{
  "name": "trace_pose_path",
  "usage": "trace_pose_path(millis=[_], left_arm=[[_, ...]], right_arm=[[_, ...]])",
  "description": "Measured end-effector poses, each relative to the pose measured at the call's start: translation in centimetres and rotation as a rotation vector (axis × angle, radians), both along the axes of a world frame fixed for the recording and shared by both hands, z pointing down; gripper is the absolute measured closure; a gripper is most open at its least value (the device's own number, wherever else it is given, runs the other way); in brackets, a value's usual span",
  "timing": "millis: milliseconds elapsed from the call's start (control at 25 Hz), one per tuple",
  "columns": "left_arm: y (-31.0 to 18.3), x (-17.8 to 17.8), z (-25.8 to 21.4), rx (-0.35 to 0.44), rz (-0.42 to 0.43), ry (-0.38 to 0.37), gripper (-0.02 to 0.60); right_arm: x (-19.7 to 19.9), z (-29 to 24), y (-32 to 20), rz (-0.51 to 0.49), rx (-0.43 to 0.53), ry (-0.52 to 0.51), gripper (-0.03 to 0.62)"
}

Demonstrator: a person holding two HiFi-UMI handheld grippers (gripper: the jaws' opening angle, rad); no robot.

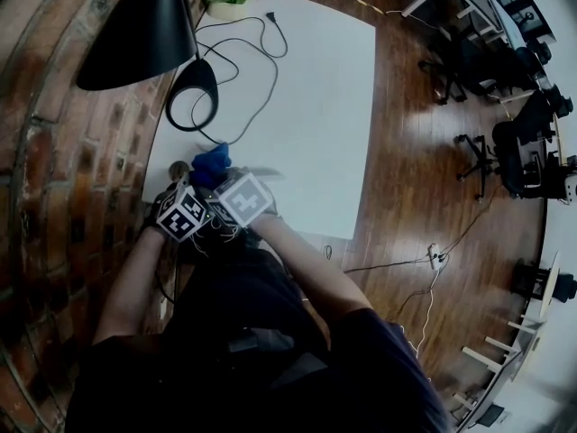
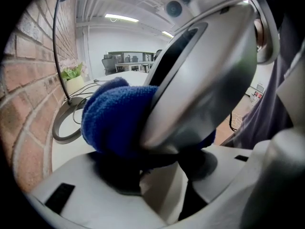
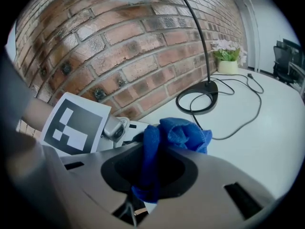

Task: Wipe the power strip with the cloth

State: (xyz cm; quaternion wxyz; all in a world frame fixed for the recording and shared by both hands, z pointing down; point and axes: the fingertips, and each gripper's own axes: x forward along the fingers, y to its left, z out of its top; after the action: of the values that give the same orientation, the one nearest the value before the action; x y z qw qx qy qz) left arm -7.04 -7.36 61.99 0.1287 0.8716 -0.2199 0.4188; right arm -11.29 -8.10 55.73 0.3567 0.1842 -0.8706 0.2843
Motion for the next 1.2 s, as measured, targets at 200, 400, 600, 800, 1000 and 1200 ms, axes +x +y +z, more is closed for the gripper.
trace_pose_path(millis=[200,400,600,800,1000,1200], left_arm=[[-0.1,0.2,-0.1,-0.002,0.003,0.007,0.353],[-0.1,0.2,0.1,-0.038,0.008,-0.016,0.353],[0.0,0.1,0.2,-0.036,0.004,-0.030,0.353],[-0.1,0.0,0.5,-0.034,0.003,-0.041,0.353],[-0.2,0.1,0.5,-0.030,-0.004,-0.041,0.353],[-0.1,0.0,0.8,-0.042,-0.011,-0.059,0.353]], right_arm=[[0.2,-0.1,-0.1,-0.006,0.022,0.005,0.520],[0.6,0.0,-0.4,0.007,0.034,0.011,0.519],[1.9,0.1,-0.5,0.016,0.051,0.039,0.519],[4.3,0.1,-0.9,0.061,0.047,0.063,0.519],[6.7,-0.2,-1.0,0.083,0.050,0.055,0.519],[9.3,0.4,-1.1,0.121,0.052,0.083,0.519]])
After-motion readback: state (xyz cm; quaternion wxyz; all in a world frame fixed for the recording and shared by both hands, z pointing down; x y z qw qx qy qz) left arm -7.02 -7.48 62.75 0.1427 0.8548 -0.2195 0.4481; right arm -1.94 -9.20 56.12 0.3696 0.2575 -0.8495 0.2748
